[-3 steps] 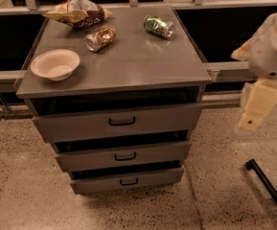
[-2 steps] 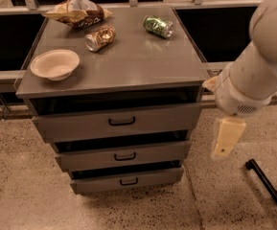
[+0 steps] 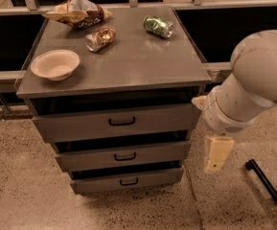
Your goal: Open top drawer
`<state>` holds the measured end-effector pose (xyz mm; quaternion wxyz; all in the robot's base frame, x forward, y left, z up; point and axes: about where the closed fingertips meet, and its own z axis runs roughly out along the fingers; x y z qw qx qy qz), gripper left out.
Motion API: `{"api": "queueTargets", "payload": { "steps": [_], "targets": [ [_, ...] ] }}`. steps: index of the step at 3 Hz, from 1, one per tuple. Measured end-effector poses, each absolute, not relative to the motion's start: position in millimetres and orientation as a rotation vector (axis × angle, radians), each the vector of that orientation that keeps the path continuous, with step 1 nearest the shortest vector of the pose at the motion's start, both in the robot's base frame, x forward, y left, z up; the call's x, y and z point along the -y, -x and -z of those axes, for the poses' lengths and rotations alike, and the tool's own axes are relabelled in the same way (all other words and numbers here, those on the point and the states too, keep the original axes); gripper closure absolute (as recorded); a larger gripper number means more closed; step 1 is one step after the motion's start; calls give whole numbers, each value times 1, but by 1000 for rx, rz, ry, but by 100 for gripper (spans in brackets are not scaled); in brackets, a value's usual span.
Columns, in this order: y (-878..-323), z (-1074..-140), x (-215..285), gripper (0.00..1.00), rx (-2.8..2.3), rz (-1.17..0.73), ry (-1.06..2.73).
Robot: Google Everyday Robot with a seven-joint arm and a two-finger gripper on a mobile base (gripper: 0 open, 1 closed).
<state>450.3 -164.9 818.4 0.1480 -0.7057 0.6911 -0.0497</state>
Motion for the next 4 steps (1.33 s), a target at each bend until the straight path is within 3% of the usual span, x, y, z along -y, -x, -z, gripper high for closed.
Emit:
{"api": "queueTargets", "payload": {
  "steps": [2,4],
  "targets": [
    [-513,-745,126,0,-1841,64,2117],
    [-606,-688,103,0,-1814,216,2084]
  ]
}}
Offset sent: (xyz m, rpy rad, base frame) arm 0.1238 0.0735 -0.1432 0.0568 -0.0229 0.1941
